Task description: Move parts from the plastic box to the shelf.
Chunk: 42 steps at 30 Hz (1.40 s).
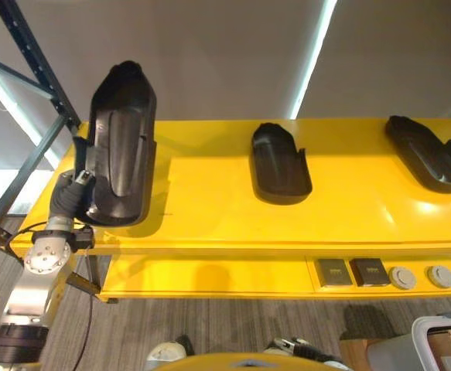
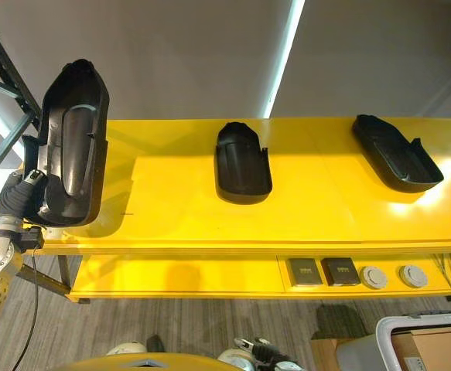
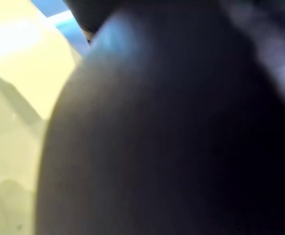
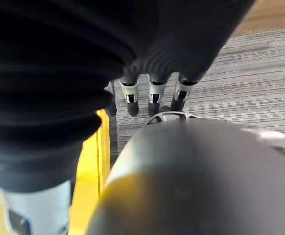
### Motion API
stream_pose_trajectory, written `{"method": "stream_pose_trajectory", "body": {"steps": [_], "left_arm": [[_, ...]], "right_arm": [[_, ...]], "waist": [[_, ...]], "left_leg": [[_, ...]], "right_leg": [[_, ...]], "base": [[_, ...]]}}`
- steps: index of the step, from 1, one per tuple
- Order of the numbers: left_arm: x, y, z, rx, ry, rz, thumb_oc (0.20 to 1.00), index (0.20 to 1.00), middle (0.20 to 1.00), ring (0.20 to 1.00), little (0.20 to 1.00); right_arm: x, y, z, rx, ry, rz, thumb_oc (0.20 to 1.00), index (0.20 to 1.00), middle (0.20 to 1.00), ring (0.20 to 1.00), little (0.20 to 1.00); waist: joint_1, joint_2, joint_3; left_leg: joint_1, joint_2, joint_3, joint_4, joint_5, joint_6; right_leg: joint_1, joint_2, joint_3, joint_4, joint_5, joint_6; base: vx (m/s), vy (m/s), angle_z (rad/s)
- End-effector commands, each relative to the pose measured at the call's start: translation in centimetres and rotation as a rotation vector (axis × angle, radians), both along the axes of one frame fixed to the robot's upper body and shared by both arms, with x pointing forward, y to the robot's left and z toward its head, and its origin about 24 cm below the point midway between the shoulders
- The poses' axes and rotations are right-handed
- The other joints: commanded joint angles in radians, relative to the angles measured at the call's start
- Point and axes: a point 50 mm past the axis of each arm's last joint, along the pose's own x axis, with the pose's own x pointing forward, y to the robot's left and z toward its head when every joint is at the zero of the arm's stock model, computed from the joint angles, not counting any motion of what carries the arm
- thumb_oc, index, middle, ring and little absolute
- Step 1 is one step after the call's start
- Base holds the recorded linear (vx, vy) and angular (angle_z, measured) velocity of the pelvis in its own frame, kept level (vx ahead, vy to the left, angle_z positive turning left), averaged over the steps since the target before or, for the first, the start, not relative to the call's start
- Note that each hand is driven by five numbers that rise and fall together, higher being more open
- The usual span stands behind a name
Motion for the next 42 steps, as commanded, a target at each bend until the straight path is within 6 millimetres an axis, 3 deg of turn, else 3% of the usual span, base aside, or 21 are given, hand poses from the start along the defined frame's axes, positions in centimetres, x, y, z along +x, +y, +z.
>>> {"method": "stream_pose_trajectory", "body": {"steps": [1,3,8,12,17,25,40,41,42], "left_arm": [[2.1,0.7,2.4,0.089,-0.048,0.055,0.200,0.200,0.200,0.200,0.200],[2.6,1.2,1.7,0.102,0.003,0.094,0.200,0.200,0.200,0.200,0.200],[4.9,2.9,-2.1,0.160,0.279,0.241,0.200,0.200,0.200,0.200,0.200],[5.9,4.1,-3.1,0.220,0.385,0.307,0.200,0.200,0.200,0.200,0.200],[6.9,5.5,-2.7,0.263,0.455,0.345,0.200,0.200,0.200,0.200,0.200],[6.8,7.1,-2.8,0.349,0.526,0.400,0.200,0.200,0.200,0.200,0.200],[5.8,9.9,-1.7,0.473,0.601,0.478,0.200,0.200,0.200,0.200,0.200],[5.7,10.0,-1.7,0.475,0.605,0.481,0.238,0.238,0.238,0.238,0.238],[5.6,10.2,-1.6,0.471,0.610,0.486,1.000,1.000,1.000,1.000,1.000]], "right_arm": [[-0.4,-1.3,0.3,-0.045,0.013,0.053,1.000,1.000,1.000,1.000,1.000],[-0.6,-1.5,0.4,-0.052,0.020,0.059,1.000,1.000,1.000,1.000,1.000],[-0.9,-2.6,0.7,-0.078,0.042,0.102,1.000,1.000,1.000,1.000,1.000],[-0.8,-3.1,0.9,-0.092,0.051,0.111,1.000,1.000,1.000,1.000,1.000],[-0.9,-3.9,1.1,-0.108,0.056,0.128,1.000,1.000,1.000,1.000,1.000],[-1.4,-4.3,1.1,-0.114,0.052,0.144,1.000,1.000,1.000,1.000,1.000],[-1.4,-4.8,1.3,-0.130,0.057,0.151,1.000,1.000,1.000,1.000,1.000],[-1.4,-4.8,1.3,-0.131,0.058,0.151,1.000,1.000,1.000,1.000,1.000],[-1.4,-4.8,1.3,-0.132,0.060,0.154,1.000,1.000,1.000,1.000,1.000]], "waist": [[0.001,0.020,-0.022],[-0.010,0.019,-0.024],[-0.061,0.020,-0.026],[-0.085,0.022,-0.018],[-0.114,0.027,-0.007],[-0.142,0.025,0.006],[-0.147,0.021,0.009],[-0.147,0.021,0.009],[-0.146,0.021,0.007]], "left_leg": [[-0.020,0.091,-0.075,0.025,-0.026,-0.039],[-0.020,0.097,-0.069,0.027,-0.026,-0.041],[-0.025,0.120,-0.047,0.034,-0.019,-0.050],[-0.038,0.132,-0.036,0.045,-0.016,-0.055],[-0.055,0.143,-0.017,0.057,-0.014,-0.061],[-0.069,0.160,0.004,0.080,-0.014,-0.067],[-0.057,0.163,0.014,0.074,-0.013,-0.073],[-0.056,0.162,0.014,0.074,-0.013,-0.073],[-0.052,0.161,0.014,0.070,-0.013,-0.072]], "right_leg": [[-0.005,-0.012,0.001,0.064,-0.065,0.056],[-0.008,-0.011,0.006,0.065,-0.067,0.055],[-0.025,-0.001,0.026,0.074,-0.077,0.052],[-0.041,0.004,0.037,0.083,-0.083,0.050],[-0.062,0.008,0.046,0.090,-0.089,0.045],[-0.070,0.009,0.059,0.089,-0.089,0.041],[-0.054,0.004,0.058,0.067,-0.081,0.049],[-0.052,0.004,0.058,0.066,-0.081,0.049],[-0.048,0.004,0.057,0.063,-0.081,0.049]], "base": [[0.07,0.003,-0.06],[0.07,-0.012,-0.07],[0.05,-0.017,-0.12],[0.01,-0.022,-0.11],[-0.01,-0.007,-0.13],[0.00,-0.014,-0.09],[0.00,0.000,0.00],[0.00,0.000,0.00],[0.00,0.000,0.00]]}}
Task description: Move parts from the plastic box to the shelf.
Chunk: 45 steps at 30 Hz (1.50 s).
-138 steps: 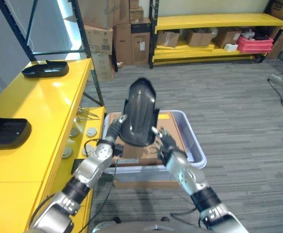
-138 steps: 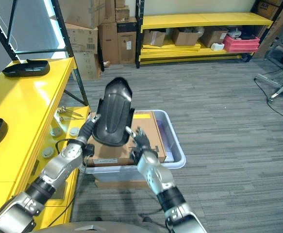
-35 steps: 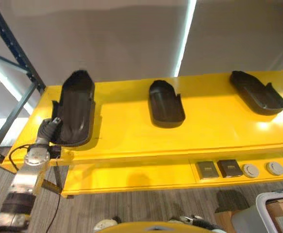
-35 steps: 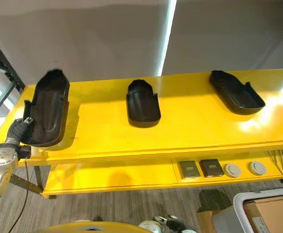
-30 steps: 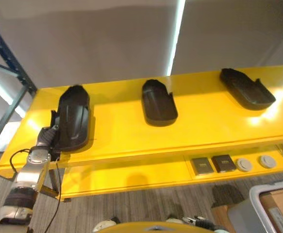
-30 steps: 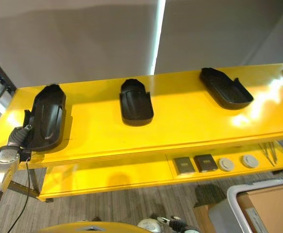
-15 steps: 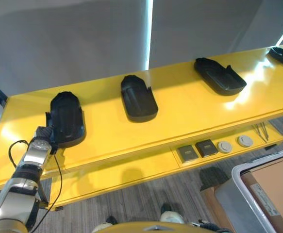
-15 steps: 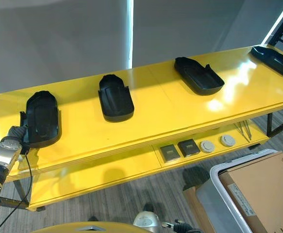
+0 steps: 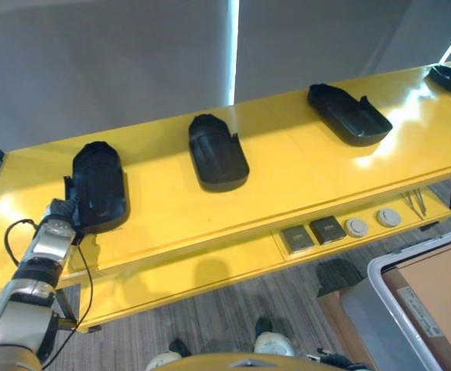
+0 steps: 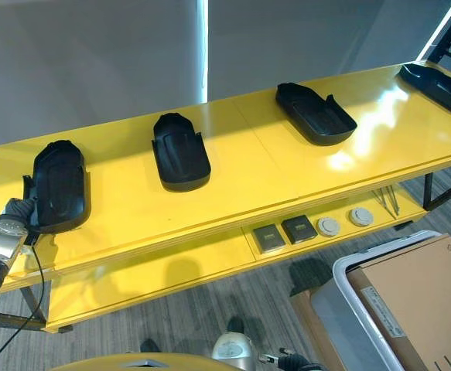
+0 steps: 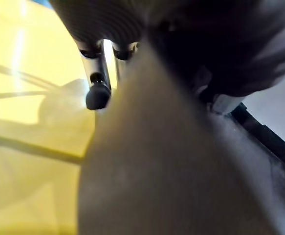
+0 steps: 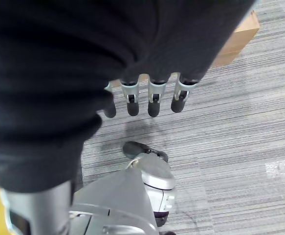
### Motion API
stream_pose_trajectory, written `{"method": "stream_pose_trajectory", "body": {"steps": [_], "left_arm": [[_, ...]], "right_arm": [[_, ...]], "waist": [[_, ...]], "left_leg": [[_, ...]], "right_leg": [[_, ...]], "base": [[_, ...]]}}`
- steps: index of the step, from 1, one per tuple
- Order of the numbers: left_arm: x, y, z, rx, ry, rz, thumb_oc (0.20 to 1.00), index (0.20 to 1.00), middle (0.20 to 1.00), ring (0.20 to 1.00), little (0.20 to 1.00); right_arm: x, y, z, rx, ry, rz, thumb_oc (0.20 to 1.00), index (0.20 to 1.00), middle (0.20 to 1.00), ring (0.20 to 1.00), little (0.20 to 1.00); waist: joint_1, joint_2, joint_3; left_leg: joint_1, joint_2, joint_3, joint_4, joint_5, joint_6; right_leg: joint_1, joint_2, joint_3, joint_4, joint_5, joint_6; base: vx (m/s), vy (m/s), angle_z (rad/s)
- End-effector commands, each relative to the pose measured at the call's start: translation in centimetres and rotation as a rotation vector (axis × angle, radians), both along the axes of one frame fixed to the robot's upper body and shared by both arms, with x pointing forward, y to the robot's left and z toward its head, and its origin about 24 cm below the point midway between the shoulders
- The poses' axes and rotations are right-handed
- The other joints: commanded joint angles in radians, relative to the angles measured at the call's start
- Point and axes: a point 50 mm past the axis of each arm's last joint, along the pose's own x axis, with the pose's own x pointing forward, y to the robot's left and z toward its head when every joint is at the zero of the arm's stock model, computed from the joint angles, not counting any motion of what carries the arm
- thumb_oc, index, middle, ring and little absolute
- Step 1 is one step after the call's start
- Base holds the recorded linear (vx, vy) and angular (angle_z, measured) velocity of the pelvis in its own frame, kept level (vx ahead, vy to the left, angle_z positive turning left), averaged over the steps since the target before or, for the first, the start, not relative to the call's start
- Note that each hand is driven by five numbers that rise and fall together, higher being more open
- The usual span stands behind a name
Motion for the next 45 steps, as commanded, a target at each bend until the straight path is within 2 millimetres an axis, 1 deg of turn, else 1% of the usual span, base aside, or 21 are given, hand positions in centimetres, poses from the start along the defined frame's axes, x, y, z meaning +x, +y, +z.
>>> {"method": "stream_pose_trajectory", "body": {"steps": [1,5,9,10,17,18,19,21,22,25,26,27,28,29,33,34,36,38,39,41,45], "left_arm": [[0.7,3.3,4.4,0.126,-0.067,0.076,1.000,1.000,1.000,1.000,1.000],[0.8,3.4,4.8,0.146,-0.094,0.081,1.000,1.000,1.000,1.000,1.000],[1.2,3.4,6.3,0.166,-0.175,0.053,1.000,1.000,1.000,1.000,1.000],[1.5,3.2,7.6,0.185,-0.219,0.013,1.000,1.000,1.000,1.000,1.000],[1.1,1.6,13.3,0.285,-0.439,-0.179,1.000,1.000,1.000,1.000,1.000],[1.0,1.5,13.7,0.286,-0.455,-0.192,1.000,1.000,1.000,1.000,1.000],[0.2,0.2,15.5,0.270,-0.573,-0.274,1.000,1.000,1.000,1.000,1.000],[-0.6,-1.4,16.5,0.203,-0.671,-0.376,1.000,1.000,1.000,1.000,1.000],[-1.0,-1.9,16.6,0.153,-0.697,-0.416,1.000,1.000,1.000,1.000,1.000],[-3.0,-5.9,16.1,-0.123,-0.774,-0.667,1.000,1.000,1.000,1.000,1.000],[-3.1,-6.0,16.0,-0.137,-0.773,-0.676,1.000,1.000,1.000,1.000,1.000],[-3.8,-7.2,15.2,-0.308,-0.766,-0.769,1.000,1.000,1.000,1.000,1.000],[-4.4,-8.2,14.6,-0.399,-0.760,-0.840,1.000,1.000,1.000,1.000,1.000],[-5.4,-9.7,13.3,-0.576,-0.739,-0.913,1.000,1.000,1.000,1.000,1.000],[-6.6,-11.4,10.4,-0.729,-0.666,-0.956,1.000,1.000,1.000,1.000,1.000],[-6.8,-11.7,9.3,-0.794,-0.626,-0.942,0.931,0.931,0.931,0.931,0.931],[-7.2,-12.0,7.8,-0.885,-0.579,-0.905,0.200,0.200,0.200,0.200,0.200],[-7.4,-12.4,6.5,-0.946,-0.549,-0.863,0.200,0.200,0.200,0.200,0.200],[-7.7,-12.5,5.3,-0.945,-0.528,-0.837,0.200,0.200,0.200,0.200,0.200],[-7.9,-12.5,4.1,-0.955,-0.515,-0.793,0.200,0.200,0.200,0.200,0.200],[-7.7,-12.0,2.3,-0.882,-0.506,-0.708,0.200,0.200,0.200,0.200,0.200]], "right_arm": [[0.3,-0.4,0.2,-0.013,-0.005,0.034,1.000,1.000,1.000,1.000,1.000],[0.1,-0.3,0.1,-0.015,0.000,0.040,1.000,1.000,1.000,1.000,1.000],[0.1,-0.3,0.0,-0.016,-0.003,0.036,1.000,1.000,1.000,1.000,1.000],[0.1,-0.2,0.0,-0.017,-0.005,0.033,1.000,1.000,1.000,1.000,1.000],[-0.2,0.1,-0.1,-0.015,-0.013,0.023,1.000,1.000,1.000,1.000,1.000],[-0.2,0.2,-0.2,-0.014,-0.014,0.022,1.000,1.000,1.000,1.000,1.000],[0.0,0.6,-0.2,-0.001,-0.025,0.011,1.000,1.000,1.000,1.000,1.000],[0.1,1.1,-0.2,0.004,-0.031,0.002,1.000,1.000,1.000,1.000,1.000],[0.1,1.2,-0.2,0.005,-0.032,0.002,1.000,1.000,1.000,1.000,1.000],[-0.1,2.0,-0.5,0.021,-0.049,-0.022,1.000,1.000,1.000,1.000,1.000],[-0.1,2.0,-0.5,0.020,-0.049,-0.022,1.000,1.000,1.000,1.000,1.000],[0.0,2.2,-0.6,0.019,-0.049,-0.025,1.000,1.000,1.000,1.000,1.000],[-0.2,2.2,-0.6,0.019,-0.049,-0.026,1.000,1.000,1.000,1.000,1.000],[-0.4,2.1,-0.7,0.013,-0.048,-0.031,1.000,1.000,1.000,1.000,1.000],[-0.4,1.8,-0.6,0.006,-0.043,-0.032,1.000,1.000,1.000,1.000,1.000],[-0.5,1.7,-0.6,0.007,-0.042,-0.040,1.000,1.000,1.000,1.000,1.000],[-0.6,1.5,-0.6,0.007,-0.040,-0.051,1.000,1.000,1.000,1.000,1.000],[-0.8,1.4,-0.6,0.005,-0.037,-0.055,1.000,1.000,1.000,1.000,1.000],[-0.9,1.2,-0.7,0.001,-0.031,-0.055,1.000,1.000,1.000,1.000,1.000],[-1.1,1.1,-0.7,-0.004,-0.026,-0.054,1.000,1.000,1.000,1.000,1.000],[-1.2,0.9,-0.9,-0.013,-0.018,-0.060,1.000,1.000,1.000,1.000,1.000]], "waist": [[0.016,-0.007,0.001],[0.020,-0.009,-0.003],[0.025,-0.009,-0.010],[0.032,-0.007,-0.014],[0.077,-0.006,-0.023],[0.080,-0.006,-0.024],[0.099,-0.009,-0.025],[0.116,-0.010,-0.027],[0.118,-0.010,-0.027],[0.155,-0.015,-0.028],[0.155,-0.014,-0.028],[0.169,-0.017,-0.027],[0.176,-0.017,-0.026],[0.187,-0.018,-0.023],[0.200,-0.020,-0.021],[0.204,-0.022,-0.019],[0.209,-0.023,-0.018],[0.211,-0.023,-0.017],[0.214,-0.024,-0.016],[0.215,-0.024,-0.014],[0.210,-0.026,-0.010]], "left_leg": [[-0.046,0.085,-0.069,0.092,-0.052,-0.037],[-0.036,0.082,-0.070,0.082,-0.052,-0.037],[-0.020,0.080,-0.071,0.068,-0.053,-0.037],[-0.015,0.079,-0.071,0.064,-0.055,-0.036],[0.000,0.073,-0.090,0.045,-0.057,-0.036],[0.001,0.072,-0.092,0.044,-0.057,-0.036],[-0.007,0.071,-0.087,0.037,-0.040,-0.027],[-0.005,0.067,-0.095,0.031,-0.041,-0.026],[-0.004,0.066,-0.098,0.030,-0.041,-0.026],[-0.007,0.059,-0.120,0.026,-0.043,-0.024],[-0.007,0.059,-0.121,0.026,-0.043,-0.024],[-0.009,0.058,-0.126,0.026,-0.042,-0.024],[-0.010,0.057,-0.127,0.025,-0.041,-0.025],[-0.009,0.056,-0.128,0.024,-0.040,-0.026],[-0.010,0.056,-0.129,0.023,-0.036,-0.028],[-0.012,0.056,-0.131,0.023,-0.034,-0.027],[-0.014,0.056,-0.132,0.022,-0.033,-0.026],[-0.017,0.054,-0.133,0.023,-0.033,-0.024],[-0.019,0.054,-0.134,0.025,-0.033,-0.021],[-0.012,0.053,-0.147,0.026,-0.047,-0.027],[-0.008,0.055,-0.140,0.026,-0.048,-0.024]], "right_leg": [[0.017,-0.073,-0.015,0.084,-0.089,0.086],[0.027,-0.073,-0.017,0.076,-0.088,0.087],[0.041,-0.072,-0.022,0.063,-0.084,0.088],[0.047,-0.073,-0.026,0.056,-0.083,0.088],[0.074,-0.073,-0.045,0.036,-0.077,0.089],[0.076,-0.074,-0.047,0.035,-0.077,0.089],[0.075,-0.075,-0.064,0.026,-0.060,0.079],[0.082,-0.076,-0.073,0.020,-0.057,0.081],[0.085,-0.077,-0.076,0.018,-0.056,0.081],[0.097,-0.079,-0.093,0.008,-0.050,0.083],[0.097,-0.079,-0.093,0.008,-0.049,0.083],[0.098,-0.080,-0.099,0.006,-0.047,0.083],[0.101,-0.080,-0.104,0.002,-0.044,0.083],[0.104,-0.079,-0.111,-0.003,-0.038,0.082],[0.106,-0.078,-0.114,-0.009,-0.032,0.081],[0.103,-0.077,-0.114,-0.006,-0.031,0.079],[0.102,-0.076,-0.114,-0.006,-0.031,0.077],[0.100,-0.075,-0.113,-0.006,-0.031,0.075],[0.098,-0.075,-0.112,-0.005,-0.031,0.073],[0.105,-0.072,-0.100,-0.002,-0.044,0.080],[0.105,-0.072,-0.095,-0.002,-0.042,0.077]], "base": [[0.00,0.000,0.00],[0.00,0.000,0.00],[0.00,0.000,0.00],[0.00,0.000,0.00],[-0.01,0.002,0.03],[-0.07,-0.008,0.06],[-0.07,-0.008,0.09],[-0.04,-0.002,0.13],[-0.01,0.003,0.15],[-0.02,0.000,0.19],[-0.02,-0.009,0.18],[-0.02,-0.010,0.13],[-0.02,-0.013,0.05],[0.00,0.000,0.00],[0.00,0.000,0.00],[0.00,0.000,0.00],[0.00,0.000,0.00],[0.00,0.000,0.00],[0.04,-0.002,-0.02],[0.03,-0.002,-0.02],[0.00,0.000,0.00]]}}
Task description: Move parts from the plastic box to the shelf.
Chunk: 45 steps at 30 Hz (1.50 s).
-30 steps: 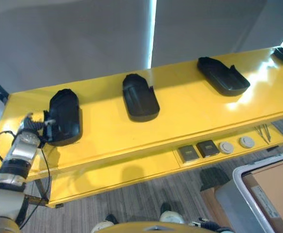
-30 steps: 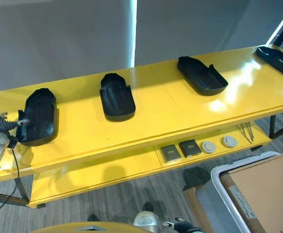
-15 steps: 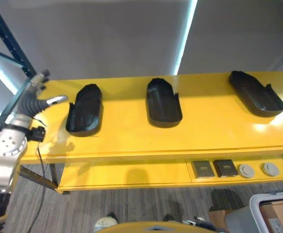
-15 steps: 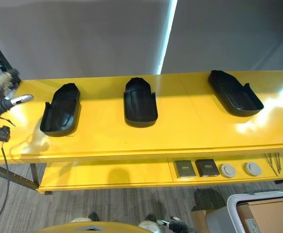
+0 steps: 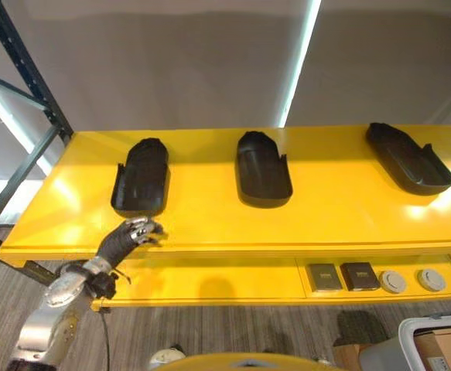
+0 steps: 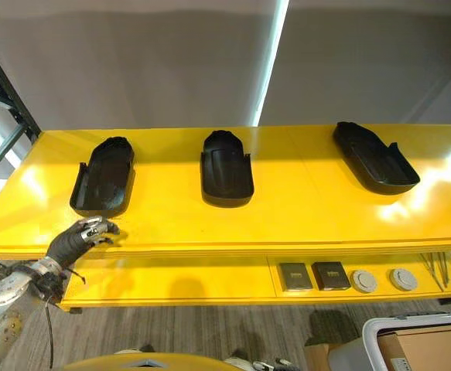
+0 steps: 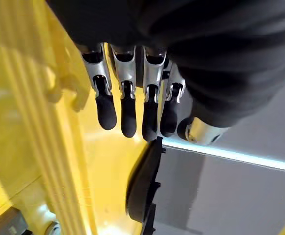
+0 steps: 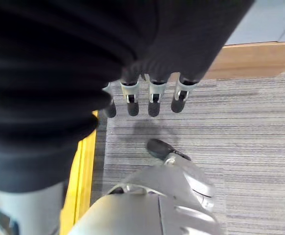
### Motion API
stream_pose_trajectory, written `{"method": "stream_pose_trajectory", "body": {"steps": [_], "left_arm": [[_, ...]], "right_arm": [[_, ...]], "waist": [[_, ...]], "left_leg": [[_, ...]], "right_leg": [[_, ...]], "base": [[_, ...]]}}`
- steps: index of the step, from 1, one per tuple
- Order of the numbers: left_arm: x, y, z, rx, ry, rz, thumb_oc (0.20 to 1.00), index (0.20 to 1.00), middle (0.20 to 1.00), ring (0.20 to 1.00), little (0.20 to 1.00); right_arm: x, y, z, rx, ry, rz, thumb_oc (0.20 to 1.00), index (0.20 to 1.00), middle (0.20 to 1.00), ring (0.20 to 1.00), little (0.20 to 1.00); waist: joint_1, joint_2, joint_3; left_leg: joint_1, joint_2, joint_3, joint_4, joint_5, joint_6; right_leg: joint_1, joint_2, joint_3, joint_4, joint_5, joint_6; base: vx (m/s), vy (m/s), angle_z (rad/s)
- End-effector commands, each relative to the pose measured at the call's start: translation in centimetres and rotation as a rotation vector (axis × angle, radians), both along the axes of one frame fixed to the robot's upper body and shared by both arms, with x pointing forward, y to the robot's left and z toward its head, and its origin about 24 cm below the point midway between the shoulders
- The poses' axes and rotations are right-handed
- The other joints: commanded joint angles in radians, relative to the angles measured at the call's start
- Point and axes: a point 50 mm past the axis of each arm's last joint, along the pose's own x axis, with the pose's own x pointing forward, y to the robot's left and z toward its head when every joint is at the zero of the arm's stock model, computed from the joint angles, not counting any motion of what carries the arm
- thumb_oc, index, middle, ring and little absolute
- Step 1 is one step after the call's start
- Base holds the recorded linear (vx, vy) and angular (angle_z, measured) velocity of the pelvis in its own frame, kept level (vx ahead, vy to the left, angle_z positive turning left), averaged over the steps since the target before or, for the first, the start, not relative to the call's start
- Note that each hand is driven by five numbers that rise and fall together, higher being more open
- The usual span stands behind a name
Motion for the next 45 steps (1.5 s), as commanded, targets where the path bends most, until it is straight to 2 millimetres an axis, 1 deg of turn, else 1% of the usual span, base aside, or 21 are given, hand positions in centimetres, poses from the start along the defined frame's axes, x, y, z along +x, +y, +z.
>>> {"method": "stream_pose_trajectory", "body": {"steps": [1,5,8,9,10,11,12,17,19,20,22,24,27,29,31,32,34,36,39,45], "left_arm": [[1.8,0.2,2.5,0.041,-0.170,0.073,0.200,0.200,0.200,0.200,0.200],[2.5,0.7,1.0,0.058,-0.147,0.170,0.200,0.200,0.200,0.200,0.200],[2.7,1.2,0.6,0.082,-0.155,0.227,0.200,0.200,0.200,0.200,0.200],[2.8,1.4,0.6,0.091,-0.165,0.240,0.200,0.200,0.200,0.200,0.200],[2.9,1.4,0.6,0.092,-0.172,0.243,0.200,0.200,0.200,0.200,0.200],[3.0,1.4,0.8,0.097,-0.180,0.246,0.200,0.200,0.200,0.200,0.200],[3.2,1.5,1.0,0.098,-0.191,0.255,0.200,0.200,0.200,0.200,0.200],[3.7,1.8,1.4,0.097,-0.221,0.300,0.200,0.200,0.200,0.200,0.200],[4.0,1.7,1.7,0.081,-0.241,0.308,0.200,0.200,0.200,0.200,0.200],[4.2,1.7,2.5,0.083,-0.284,0.309,0.200,0.200,0.200,0.200,0.200],[4.4,1.5,3.2,0.070,-0.319,0.295,0.200,0.200,0.200,0.200,0.200],[4.5,1.2,4.5,0.059,-0.375,0.284,0.200,0.200,0.200,0.200,0.200],[4.5,1.0,5.6,0.029,-0.409,0.267,0.200,0.200,0.200,0.200,0.200],[4.5,0.9,5.8,0.032,-0.406,0.259,0.200,0.200,0.200,0.200,0.200],[4.6,0.9,5.6,0.045,-0.385,0.262,0.200,0.200,0.200,0.200,0.200],[4.6,0.9,5.1,0.057,-0.351,0.270,0.200,0.200,0.200,0.200,0.200],[4.6,1.0,4.7,0.071,-0.336,0.275,0.200,0.200,0.200,0.200,0.200],[4.6,1.2,4.1,0.081,-0.307,0.291,0.200,0.200,0.200,0.200,0.200],[4.5,1.8,2.4,0.110,-0.236,0.333,0.200,0.200,0.200,0.200,0.200],[4.6,2.6,0.9,0.166,-0.179,0.388,0.200,0.200,0.200,0.200,0.200]], "right_arm": [[1.0,-0.3,0.1,-0.022,-0.021,0.015,1.000,1.000,1.000,1.000,1.000],[1.0,-0.2,0.0,-0.019,-0.013,0.018,1.000,1.000,1.000,1.000,1.000],[0.7,0.0,-0.1,-0.022,0.001,0.035,1.000,1.000,1.000,1.000,1.000],[0.6,0.0,-0.1,-0.025,0.005,0.045,1.000,1.000,1.000,1.000,1.000],[0.6,0.0,0.0,-0.025,0.004,0.047,1.000,1.000,1.000,1.000,1.000],[0.5,0.0,0.0,-0.025,0.007,0.046,1.000,1.000,1.000,1.000,1.000],[0.5,0.0,0.0,-0.025,0.007,0.049,1.000,1.000,1.000,1.000,1.000],[0.1,-0.1,0.0,-0.025,0.013,0.069,1.000,1.000,1.000,1.000,1.000],[0.1,-0.1,0.0,-0.024,0.016,0.078,1.000,1.000,1.000,1.000,1.000],[0.1,0.0,0.1,-0.024,0.018,0.084,1.000,1.000,1.000,1.000,1.000],[0.1,0.1,0.0,-0.024,0.019,0.083,1.000,1.000,1.000,1.000,1.000],[0.0,0.0,0.0,-0.025,0.022,0.083,1.000,1.000,1.000,1.000,1.000],[-0.3,0.0,0.0,-0.025,0.025,0.088,1.000,1.000,1.000,1.000,1.000],[-0.4,-0.1,0.0,-0.026,0.025,0.086,1.000,1.000,1.000,1.000,1.000],[-0.5,-0.2,0.0,-0.025,0.027,0.088,1.000,1.000,1.000,1.000,1.000],[-0.5,-0.2,0.0,-0.025,0.027,0.091,1.000,1.000,1.000,1.000,1.000],[-0.4,-0.2,0.1,-0.024,0.026,0.091,1.000,1.000,1.000,1.000,1.000],[-0.4,-0.2,0.1,-0.024,0.025,0.091,1.000,1.000,1.000,1.000,1.000],[-0.2,-0.3,0.2,-0.025,0.029,0.098,1.000,1.000,1.000,1.000,1.000],[-0.1,-0.5,0.2,-0.026,0.034,0.112,1.000,1.000,1.000,1.000,1.000]], "waist": [[0.011,-0.011,0.036],[-0.003,-0.013,0.035],[-0.013,-0.015,0.033],[-0.017,-0.016,0.031],[-0.018,-0.017,0.034],[-0.020,-0.016,0.031],[-0.023,-0.018,0.034],[-0.036,-0.019,0.032],[-0.039,-0.020,0.030],[-0.041,-0.021,0.029],[-0.040,-0.021,0.029],[-0.040,-0.021,0.030],[-0.039,-0.019,0.029],[-0.039,-0.019,0.028],[-0.040,-0.019,0.026],[-0.042,-0.018,0.025],[-0.042,-0.018,0.024],[-0.044,-0.019,0.024],[-0.048,-0.020,0.026],[-0.057,-0.021,0.029]], "left_leg": [[-0.041,0.060,-0.080,0.061,-0.057,-0.012],[-0.036,0.061,-0.077,0.061,-0.059,-0.011],[-0.031,0.061,-0.075,0.060,-0.061,-0.012],[-0.031,0.061,-0.074,0.061,-0.062,-0.012],[-0.040,0.063,-0.061,0.064,-0.047,-0.005],[-0.030,0.062,-0.074,0.062,-0.063,-0.012],[-0.039,0.064,-0.060,0.067,-0.049,-0.005],[-0.034,0.064,-0.058,0.069,-0.053,-0.005],[-0.033,0.064,-0.058,0.070,-0.054,-0.005],[-0.032,0.063,-0.060,0.070,-0.056,-0.004],[-0.032,0.062,-0.062,0.070,-0.056,-0.004],[-0.031,0.061,-0.064,0.071,-0.058,-0.004],[-0.031,0.060,-0.068,0.071,-0.059,-0.004],[-0.031,0.060,-0.068,0.071,-0.059,-0.004],[-0.029,0.060,-0.069,0.071,-0.059,-0.005],[-0.029,0.060,-0.069,0.071,-0.060,-0.005],[-0.029,0.060,-0.070,0.072,-0.060,-0.005],[-0.031,0.061,-0.071,0.073,-0.061,-0.005],[-0.033,0.062,-0.068,0.077,-0.062,-0.004],[-0.033,0.065,-0.063,0.080,-0.061,-0.005]], "right_leg": [[0.009,-0.081,-0.021,0.070,-0.047,0.077],[0.008,-0.082,-0.010,0.073,-0.047,0.076],[0.008,-0.082,-0.001,0.072,-0.048,0.076],[0.005,-0.082,0.004,0.073,-0.047,0.076],[-0.004,-0.083,-0.003,0.073,-0.035,0.067],[0.005,-0.082,0.007,0.073,-0.047,0.076],[-0.004,-0.084,0.002,0.073,-0.035,0.067],[-0.005,-0.085,0.011,0.077,-0.036,0.068],[-0.005,-0.085,0.014,0.077,-0.037,0.068],[-0.005,-0.085,0.017,0.078,-0.037,0.069],[-0.004,-0.085,0.018,0.077,-0.037,0.068],[-0.003,-0.085,0.018,0.077,-0.038,0.069],[-0.001,-0.084,0.019,0.077,-0.039,0.069],[0.000,-0.084,0.018,0.075,-0.039,0.070],[0.001,-0.083,0.018,0.076,-0.040,0.070],[0.000,-0.083,0.019,0.078,-0.042,0.070],[-0.002,-0.083,0.020,0.080,-0.043,0.070],[-0.004,-0.082,0.022,0.083,-0.045,0.070],[-0.008,-0.081,0.026,0.087,-0.047,0.069],[-0.010,-0.080,0.030,0.089,-0.048,0.070]], "base": [[0.00,0.000,0.00],[0.00,0.000,0.00],[0.01,0.003,0.00],[-0.03,-0.001,-0.01],[0.00,0.000,0.00],[-0.05,-0.003,-0.02],[0.00,0.000,0.00],[0.00,0.005,-0.04],[0.00,0.000,0.00],[0.00,0.000,0.00],[0.00,0.000,0.00],[0.00,0.000,0.00],[0.00,0.000,0.00],[0.00,0.000,0.00],[0.00,0.000,0.00],[0.00,0.000,0.00],[0.00,0.000,0.00],[0.00,0.000,0.00],[0.00,0.000,0.00],[0.00,0.000,0.00]]}}
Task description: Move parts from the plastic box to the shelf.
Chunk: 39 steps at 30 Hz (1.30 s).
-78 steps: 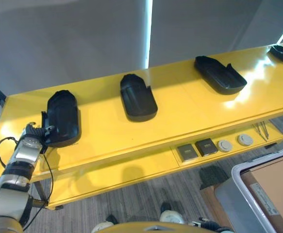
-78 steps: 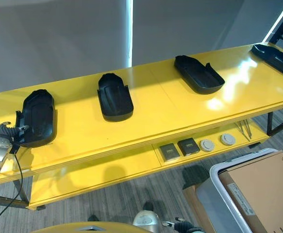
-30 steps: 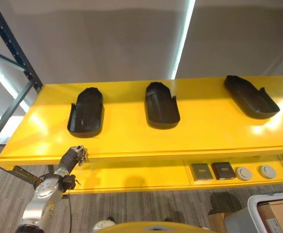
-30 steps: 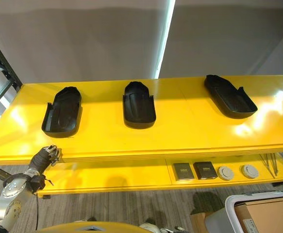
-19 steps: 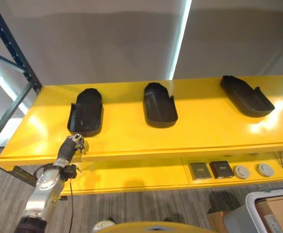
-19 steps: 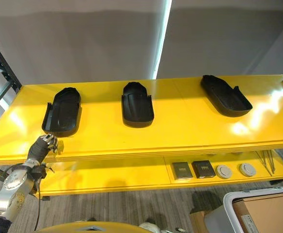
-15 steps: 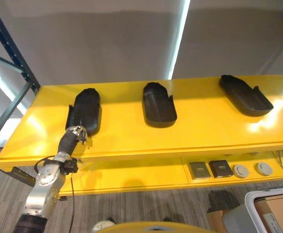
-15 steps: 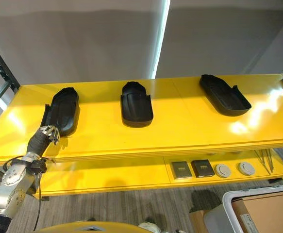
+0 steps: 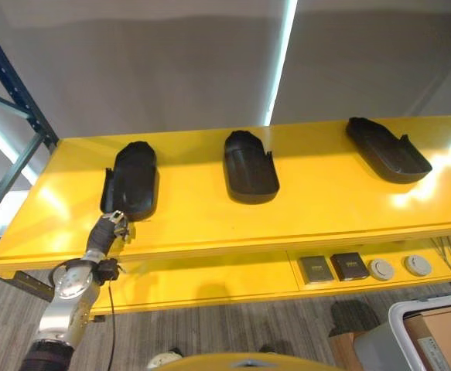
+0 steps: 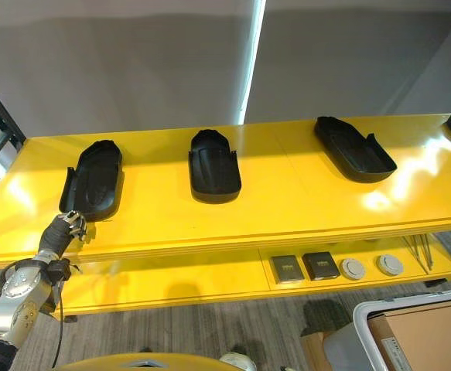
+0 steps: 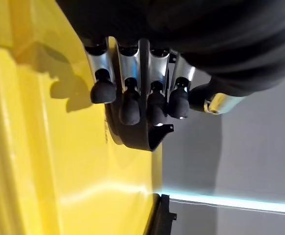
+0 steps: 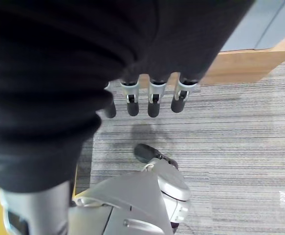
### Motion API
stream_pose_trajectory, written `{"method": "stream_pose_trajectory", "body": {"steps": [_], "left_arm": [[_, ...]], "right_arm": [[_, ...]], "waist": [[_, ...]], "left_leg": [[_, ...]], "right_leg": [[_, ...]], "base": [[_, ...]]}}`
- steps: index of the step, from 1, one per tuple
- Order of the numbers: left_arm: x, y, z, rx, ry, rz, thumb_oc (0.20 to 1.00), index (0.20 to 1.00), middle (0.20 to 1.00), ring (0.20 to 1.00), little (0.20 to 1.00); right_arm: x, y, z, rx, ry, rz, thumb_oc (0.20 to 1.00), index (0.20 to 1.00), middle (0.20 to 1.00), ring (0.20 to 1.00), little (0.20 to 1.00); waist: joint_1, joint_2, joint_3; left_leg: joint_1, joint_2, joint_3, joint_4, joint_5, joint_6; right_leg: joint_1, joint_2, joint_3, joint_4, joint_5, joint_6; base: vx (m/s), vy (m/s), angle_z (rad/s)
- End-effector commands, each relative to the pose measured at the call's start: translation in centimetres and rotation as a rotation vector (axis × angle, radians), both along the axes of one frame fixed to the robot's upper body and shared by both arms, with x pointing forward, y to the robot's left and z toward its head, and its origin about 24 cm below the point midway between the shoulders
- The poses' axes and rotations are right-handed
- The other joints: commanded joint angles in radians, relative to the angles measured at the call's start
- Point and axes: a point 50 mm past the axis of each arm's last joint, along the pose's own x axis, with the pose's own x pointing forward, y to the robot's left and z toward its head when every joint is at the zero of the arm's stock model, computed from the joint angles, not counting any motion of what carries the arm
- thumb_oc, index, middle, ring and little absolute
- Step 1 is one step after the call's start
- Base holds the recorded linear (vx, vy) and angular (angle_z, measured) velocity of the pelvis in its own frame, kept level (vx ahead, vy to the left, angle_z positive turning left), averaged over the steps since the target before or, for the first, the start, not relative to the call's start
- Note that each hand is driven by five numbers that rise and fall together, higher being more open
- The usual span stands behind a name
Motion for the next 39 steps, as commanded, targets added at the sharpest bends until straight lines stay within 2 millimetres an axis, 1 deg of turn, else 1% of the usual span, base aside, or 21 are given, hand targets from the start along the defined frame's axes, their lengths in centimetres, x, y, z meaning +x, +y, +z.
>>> {"method": "stream_pose_trajectory", "body": {"steps": [1,4,7,15,22,24,32,35,36,37,38,39], "left_arm": [[2.2,-0.1,2.6,0.066,-0.134,0.011,0.200,0.200,0.200,0.200,0.200],[2.5,0.0,1.8,0.088,-0.109,0.031,0.200,0.200,0.200,0.200,0.200],[2.7,0.0,1.3,0.066,-0.094,0.055,0.200,0.200,0.200,0.200,0.200],[3.9,-0.3,1.8,0.059,-0.119,0.071,0.200,0.200,0.200,0.200,0.200],[4.8,-0.2,0.9,0.054,-0.083,0.124,0.200,0.200,0.200,0.200,0.200],[5.2,0.1,0.7,0.057,-0.067,0.150,0.200,0.200,0.200,0.200,0.200],[5.8,0.4,0.8,0.071,-0.065,0.163,0.200,0.200,0.200,0.200,0.200],[5.7,0.4,1.3,0.077,-0.096,0.144,0.200,0.200,0.200,0.200,0.200],[5.7,0.5,1.5,0.076,-0.108,0.136,0.253,0.253,0.253,0.253,0.253],[5.7,0.3,2.0,0.081,-0.135,0.109,0.620,0.620,0.620,0.620,0.620],[5.7,0.2,2.2,0.082,-0.145,0.096,0.922,0.922,0.922,0.922,0.922],[5.7,0.1,2.4,0.082,-0.153,0.088,1.000,1.000,1.000,1.000,1.000]], "right_arm": [[0.9,0.2,0.2,0.003,-0.004,0.067,1.000,1.000,1.000,1.000,1.000],[1.1,0.2,0.2,0.006,-0.002,0.077,1.000,1.000,1.000,1.000,1.000],[1.2,0.2,0.2,0.005,0.002,0.089,1.000,1.000,1.000,1.000,1.000],[1.2,0.1,0.3,0.005,0.016,0.121,1.000,1.000,1.000,1.000,1.000],[1.3,0.4,0.2,0.003,0.029,0.149,1.000,1.000,1.000,1.000,1.000],[1.4,0.3,0.2,0.004,0.032,0.158,1.000,1.000,1.000,1.000,1.000],[1.3,0.4,0.2,0.009,0.036,0.177,1.000,1.000,1.000,1.000,1.000],[1.4,0.5,0.2,0.014,0.036,0.185,1.000,1.000,1.000,1.000,1.000],[1.4,0.5,0.2,0.015,0.034,0.186,1.000,1.000,1.000,1.000,1.000],[1.4,0.5,0.2,0.017,0.030,0.183,1.000,1.000,1.000,1.000,1.000],[1.5,0.6,0.2,0.017,0.029,0.182,1.000,1.000,1.000,1.000,1.000],[1.5,0.6,0.2,0.018,0.028,0.182,1.000,1.000,1.000,1.000,1.000]], "waist": [[0.002,-0.019,0.027],[-0.003,-0.022,0.026],[-0.010,-0.023,0.026],[-0.028,-0.026,0.023],[-0.045,-0.029,0.017],[-0.052,-0.031,0.014],[-0.062,-0.037,0.015],[-0.058,-0.038,0.018],[-0.056,-0.038,0.019],[-0.052,-0.038,0.021],[-0.050,-0.038,0.021],[-0.049,-0.037,0.022]], "left_leg": [[-0.036,0.066,-0.070,0.080,-0.056,-0.008],[-0.034,0.068,-0.069,0.080,-0.054,-0.009],[-0.029,0.068,-0.068,0.078,-0.052,-0.010],[-0.020,0.072,-0.061,0.074,-0.051,-0.011],[-0.012,0.075,-0.056,0.072,-0.049,-0.013],[-0.010,0.077,-0.053,0.071,-0.048,-0.014],[-0.010,0.082,-0.048,0.075,-0.049,-0.015],[-0.012,0.084,-0.049,0.077,-0.050,-0.016],[-0.013,0.085,-0.048,0.078,-0.050,-0.016],[-0.014,0.085,-0.050,0.079,-0.051,-0.016],[-0.015,0.084,-0.051,0.080,-0.051,-0.016],[-0.015,0.084,-0.051,0.080,-0.051,-0.016]], "right_leg": [[0.008,-0.077,0.007,0.061,-0.042,0.073],[0.008,-0.075,0.010,0.062,-0.043,0.073],[0.009,-0.075,0.013,0.063,-0.043,0.073],[0.012,-0.074,0.021,0.062,-0.042,0.075],[0.014,-0.070,0.030,0.063,-0.044,0.077],[0.014,-0.069,0.032,0.064,-0.045,0.078],[0.012,-0.067,0.036,0.066,-0.048,0.078],[0.012,-0.065,0.035,0.066,-0.050,0.077],[0.012,-0.065,0.034,0.066,-0.050,0.077],[0.012,-0.066,0.032,0.065,-0.050,0.076],[0.013,-0.066,0.031,0.065,-0.050,0.076],[0.013,-0.066,0.030,0.065,-0.050,0.075]], "base": [[0.00,0.000,0.00],[0.00,0.000,0.00],[0.00,0.000,0.00],[0.01,0.001,-0.07],[0.02,0.001,-0.03],[0.02,-0.005,-0.04],[0.00,0.000,0.00],[0.00,0.000,0.00],[0.00,0.000,0.00],[0.00,0.000,0.00],[0.00,0.000,0.00],[0.00,0.000,0.00]]}}
